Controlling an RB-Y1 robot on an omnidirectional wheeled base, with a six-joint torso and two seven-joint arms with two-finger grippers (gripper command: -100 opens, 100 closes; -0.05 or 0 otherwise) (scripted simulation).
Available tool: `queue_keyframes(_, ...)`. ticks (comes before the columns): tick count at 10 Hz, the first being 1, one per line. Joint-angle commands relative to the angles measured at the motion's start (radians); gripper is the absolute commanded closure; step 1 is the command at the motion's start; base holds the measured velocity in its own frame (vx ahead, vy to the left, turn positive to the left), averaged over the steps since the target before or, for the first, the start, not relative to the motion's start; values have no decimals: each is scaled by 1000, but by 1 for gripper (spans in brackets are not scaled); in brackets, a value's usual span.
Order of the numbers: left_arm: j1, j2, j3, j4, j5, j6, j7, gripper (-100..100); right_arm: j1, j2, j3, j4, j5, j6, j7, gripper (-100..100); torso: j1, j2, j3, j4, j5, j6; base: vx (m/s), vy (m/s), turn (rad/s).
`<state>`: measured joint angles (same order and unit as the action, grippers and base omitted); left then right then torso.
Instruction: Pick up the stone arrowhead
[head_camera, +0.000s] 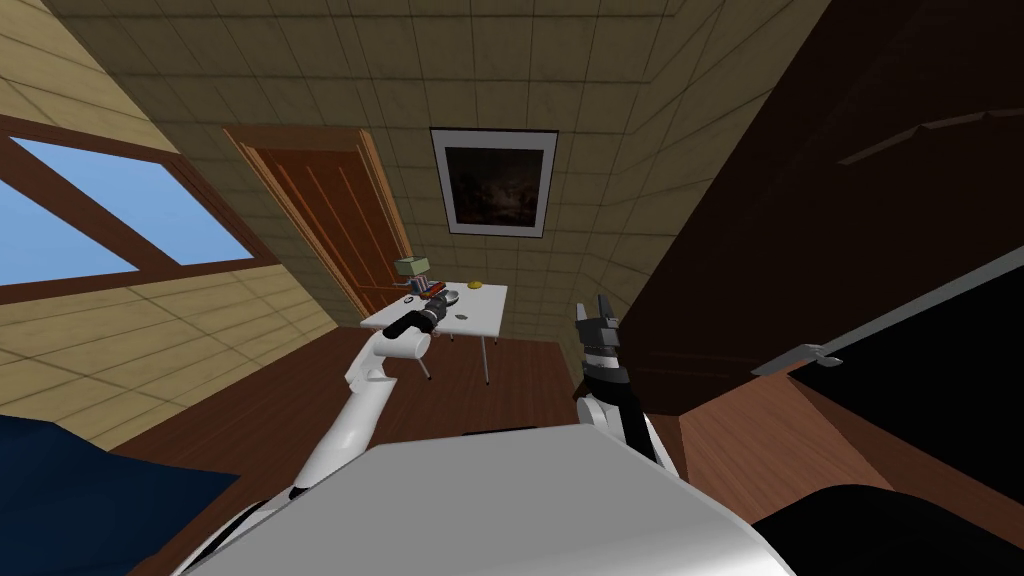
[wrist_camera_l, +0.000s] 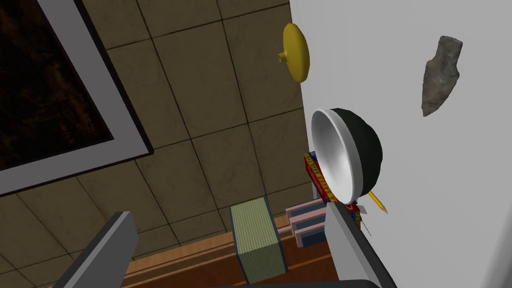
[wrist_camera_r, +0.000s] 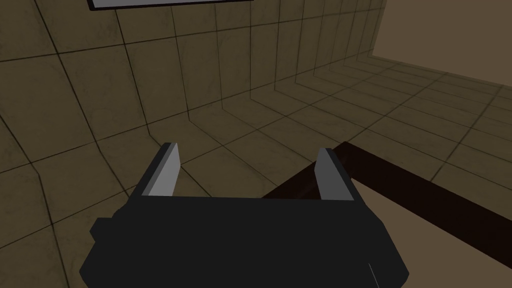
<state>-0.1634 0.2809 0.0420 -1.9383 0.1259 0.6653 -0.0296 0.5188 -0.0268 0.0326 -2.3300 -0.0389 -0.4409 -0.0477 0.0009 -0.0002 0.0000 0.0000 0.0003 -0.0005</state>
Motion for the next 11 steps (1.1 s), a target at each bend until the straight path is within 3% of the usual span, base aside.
queue_keyframes(1,-7,-1,0,8,-1,35,-2,-100,0,0,0,0,0,0,0,0,0,0,0,0,0,0,-1,6,2)
queue_keyframes(2,-41,0,6,41,4,69,-10,-100,0,0,0,0,0,0,0,0,0,0,0,0,0,0,6,9,-56)
queue_keyframes(4,-41,0,6,41,4,114,-10,-100,0,0,0,0,0,0,0,0,0,-1,0,0,0,0,5,11,-22)
queue_keyframes(5,-72,0,12,75,8,150,-19,-100,0,0,0,0,0,0,0,0,0,-1,0,0,0,0,17,18,-68)
queue_keyframes(10,-101,-1,18,109,12,267,-27,-100,0,0,0,0,0,0,0,0,0,-2,-1,0,0,0,19,11,-28)
queue_keyframes(11,-129,-2,23,143,17,301,-35,-100,0,0,0,0,0,0,0,0,0,-2,-1,0,0,0,32,15,-75)
